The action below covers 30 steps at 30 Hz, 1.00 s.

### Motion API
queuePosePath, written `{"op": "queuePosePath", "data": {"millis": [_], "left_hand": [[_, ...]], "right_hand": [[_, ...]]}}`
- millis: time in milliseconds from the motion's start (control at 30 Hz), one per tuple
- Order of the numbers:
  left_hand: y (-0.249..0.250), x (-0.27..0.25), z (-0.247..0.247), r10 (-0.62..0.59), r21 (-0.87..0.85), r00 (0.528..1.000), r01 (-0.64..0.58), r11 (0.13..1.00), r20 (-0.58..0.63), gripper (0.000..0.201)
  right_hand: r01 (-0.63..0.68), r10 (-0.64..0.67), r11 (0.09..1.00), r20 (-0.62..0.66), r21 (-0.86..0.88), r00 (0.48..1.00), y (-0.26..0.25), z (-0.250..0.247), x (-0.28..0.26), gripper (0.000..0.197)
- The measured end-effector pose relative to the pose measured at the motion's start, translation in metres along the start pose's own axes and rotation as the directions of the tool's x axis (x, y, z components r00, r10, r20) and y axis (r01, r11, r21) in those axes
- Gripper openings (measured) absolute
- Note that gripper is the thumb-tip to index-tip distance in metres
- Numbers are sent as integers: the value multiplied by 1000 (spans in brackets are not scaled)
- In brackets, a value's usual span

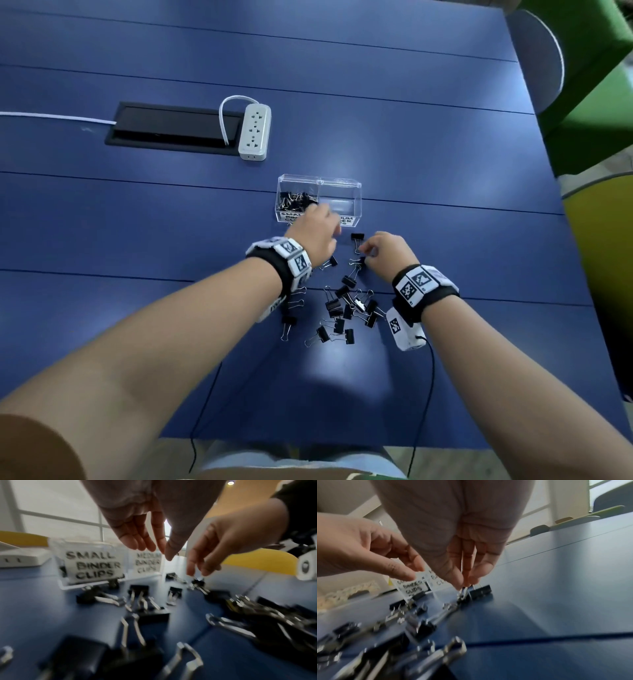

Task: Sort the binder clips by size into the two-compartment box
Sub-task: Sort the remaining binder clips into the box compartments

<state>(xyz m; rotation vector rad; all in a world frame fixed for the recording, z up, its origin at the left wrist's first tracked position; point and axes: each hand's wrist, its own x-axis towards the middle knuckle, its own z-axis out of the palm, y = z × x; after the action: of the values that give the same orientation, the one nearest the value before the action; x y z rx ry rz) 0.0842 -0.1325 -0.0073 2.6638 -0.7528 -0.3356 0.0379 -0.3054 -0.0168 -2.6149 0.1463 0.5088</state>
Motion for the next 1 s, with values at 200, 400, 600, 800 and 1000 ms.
{"op": "queuePosePath", "data": {"millis": [200,400,600,800,1000], "left_hand": [[15,-18,39,-20,55,976,8,998,215,23],[14,-22,42,-34,78,972,16,997,234,28],[5,-31,38,-8,79,982,-7,997,189,25],[-1,-44,40,-58,54,967,46,997,246,22],[-2,-53,45,-56,57,976,45,997,209,20]], "right_hand": [[10,-9,999,26,-30,1000,4,16,-9,26],[-18,21,996,-25,88,999,5,22,-13,17],[-126,223,766,-77,631,972,15,6,-30,13],[-227,235,604,102,764,967,16,14,-61,21],[-115,107,991,109,67,988,-8,43,-72,24]]}}
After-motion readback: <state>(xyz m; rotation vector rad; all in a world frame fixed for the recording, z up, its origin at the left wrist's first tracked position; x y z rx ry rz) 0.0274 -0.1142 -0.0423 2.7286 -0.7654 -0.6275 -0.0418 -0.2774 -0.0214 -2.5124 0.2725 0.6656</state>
